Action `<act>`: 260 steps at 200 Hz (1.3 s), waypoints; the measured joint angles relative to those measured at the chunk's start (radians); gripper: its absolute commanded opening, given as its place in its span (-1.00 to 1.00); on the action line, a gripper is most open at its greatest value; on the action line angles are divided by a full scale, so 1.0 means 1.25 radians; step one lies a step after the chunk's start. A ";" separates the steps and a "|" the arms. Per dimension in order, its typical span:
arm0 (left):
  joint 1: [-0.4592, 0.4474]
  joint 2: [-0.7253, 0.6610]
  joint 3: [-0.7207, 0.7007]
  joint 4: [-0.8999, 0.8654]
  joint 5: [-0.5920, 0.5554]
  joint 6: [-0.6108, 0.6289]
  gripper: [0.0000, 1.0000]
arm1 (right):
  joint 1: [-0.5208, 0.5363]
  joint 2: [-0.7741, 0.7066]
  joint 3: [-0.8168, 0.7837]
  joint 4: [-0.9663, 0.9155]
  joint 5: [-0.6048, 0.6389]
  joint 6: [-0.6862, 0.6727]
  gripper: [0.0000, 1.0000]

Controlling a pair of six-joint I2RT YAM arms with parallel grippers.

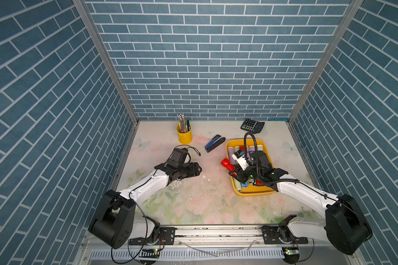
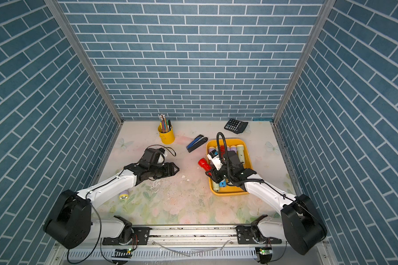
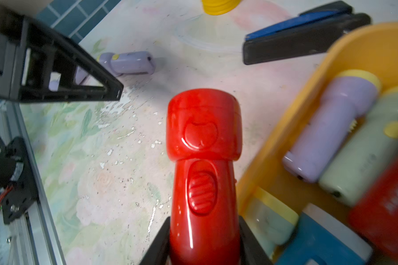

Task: Put the flashlights into the storage boxes
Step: Adjust the flashlight in the storage box.

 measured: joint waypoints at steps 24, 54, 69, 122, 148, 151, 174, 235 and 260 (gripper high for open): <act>-0.050 0.072 0.039 0.048 -0.006 -0.007 0.46 | -0.058 -0.032 -0.031 0.003 0.003 0.085 -0.61; -0.094 0.151 0.083 0.094 -0.004 -0.019 0.45 | -0.132 -0.047 -0.047 0.003 -0.013 0.166 -0.63; -0.110 0.184 0.105 0.110 -0.002 -0.022 0.44 | -0.169 -0.047 -0.047 0.004 -0.031 0.201 -0.63; -0.134 0.232 0.141 0.145 0.004 -0.027 0.44 | -0.237 0.001 -0.044 0.020 -0.066 0.269 -0.66; -0.134 0.242 0.151 0.152 0.005 -0.027 0.44 | -0.239 0.037 -0.032 0.017 -0.065 0.284 -0.66; -0.134 0.244 0.153 0.154 0.005 -0.027 0.44 | -0.239 0.040 -0.029 0.016 -0.064 0.286 -0.66; -0.134 0.261 0.164 0.160 0.007 -0.027 0.44 | -0.240 0.066 0.000 0.012 -0.053 0.295 -0.66; -0.134 0.278 0.176 0.164 0.007 -0.027 0.44 | -0.244 0.167 0.095 0.008 -0.026 0.310 -0.65; -0.134 0.286 0.183 0.169 0.007 -0.027 0.44 | -0.244 0.201 0.138 -0.005 -0.020 0.310 -0.64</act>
